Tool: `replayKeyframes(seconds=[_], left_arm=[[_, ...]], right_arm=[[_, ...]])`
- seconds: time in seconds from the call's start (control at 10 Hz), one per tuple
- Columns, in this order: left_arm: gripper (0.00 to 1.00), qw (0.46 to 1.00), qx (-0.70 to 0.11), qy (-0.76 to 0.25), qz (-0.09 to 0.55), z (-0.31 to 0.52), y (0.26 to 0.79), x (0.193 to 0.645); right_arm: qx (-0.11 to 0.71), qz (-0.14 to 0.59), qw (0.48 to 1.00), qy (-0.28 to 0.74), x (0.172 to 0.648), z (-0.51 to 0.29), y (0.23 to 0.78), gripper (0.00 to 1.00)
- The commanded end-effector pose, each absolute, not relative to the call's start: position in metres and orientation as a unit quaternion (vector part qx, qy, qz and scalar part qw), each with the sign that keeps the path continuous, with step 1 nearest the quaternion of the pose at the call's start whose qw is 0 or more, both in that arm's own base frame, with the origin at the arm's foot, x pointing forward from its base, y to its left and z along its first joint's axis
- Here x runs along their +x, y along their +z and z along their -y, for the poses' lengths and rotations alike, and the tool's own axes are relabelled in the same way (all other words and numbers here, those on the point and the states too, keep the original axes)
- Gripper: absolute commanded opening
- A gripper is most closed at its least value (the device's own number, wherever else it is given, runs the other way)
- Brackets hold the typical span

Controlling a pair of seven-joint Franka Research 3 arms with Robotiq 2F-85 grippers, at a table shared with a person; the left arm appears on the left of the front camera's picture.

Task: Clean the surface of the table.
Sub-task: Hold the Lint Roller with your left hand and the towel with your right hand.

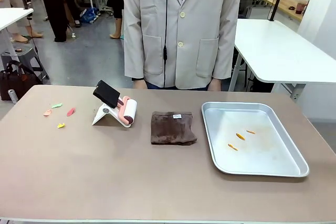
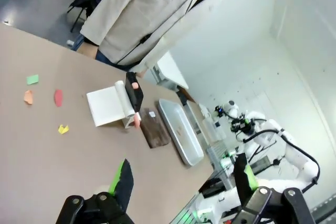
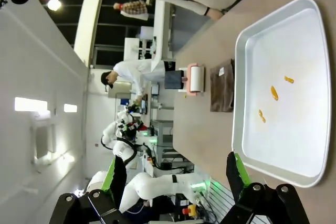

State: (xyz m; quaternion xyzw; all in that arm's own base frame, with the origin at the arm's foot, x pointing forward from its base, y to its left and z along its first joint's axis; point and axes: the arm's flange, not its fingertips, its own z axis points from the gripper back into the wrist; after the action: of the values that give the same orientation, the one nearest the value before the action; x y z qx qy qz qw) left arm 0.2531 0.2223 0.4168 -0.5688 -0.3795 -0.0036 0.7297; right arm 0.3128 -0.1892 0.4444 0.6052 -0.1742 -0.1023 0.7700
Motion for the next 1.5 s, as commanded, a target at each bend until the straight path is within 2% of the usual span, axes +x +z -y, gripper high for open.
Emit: replayKeyframes(seconds=[0.0,0.8,1.0,1.3,1.4], left_arm=[[1.00,0.719,-0.576,-0.001,0.388,-0.187,0.416,0.256],[1.00,0.740,-0.556,-0.027,0.377,-0.139,0.431,0.268],[1.00,0.768,-0.524,-0.058,0.364,-0.111,0.463,0.288],[1.00,0.813,-0.466,-0.137,0.320,-0.072,0.501,0.324],[1.00,0.833,-0.440,-0.152,0.301,-0.060,0.511,0.339]], right_arm=[[0.615,0.183,0.760,-0.103,0.316,0.196,0.438,1.00],[0.599,0.199,0.768,-0.110,0.305,0.195,0.435,1.00],[0.542,0.223,0.807,-0.072,0.300,0.148,0.467,1.00],[0.382,0.260,0.883,-0.085,0.296,0.060,0.502,1.00],[0.341,0.254,0.903,-0.053,0.299,0.024,0.508,1.00]])
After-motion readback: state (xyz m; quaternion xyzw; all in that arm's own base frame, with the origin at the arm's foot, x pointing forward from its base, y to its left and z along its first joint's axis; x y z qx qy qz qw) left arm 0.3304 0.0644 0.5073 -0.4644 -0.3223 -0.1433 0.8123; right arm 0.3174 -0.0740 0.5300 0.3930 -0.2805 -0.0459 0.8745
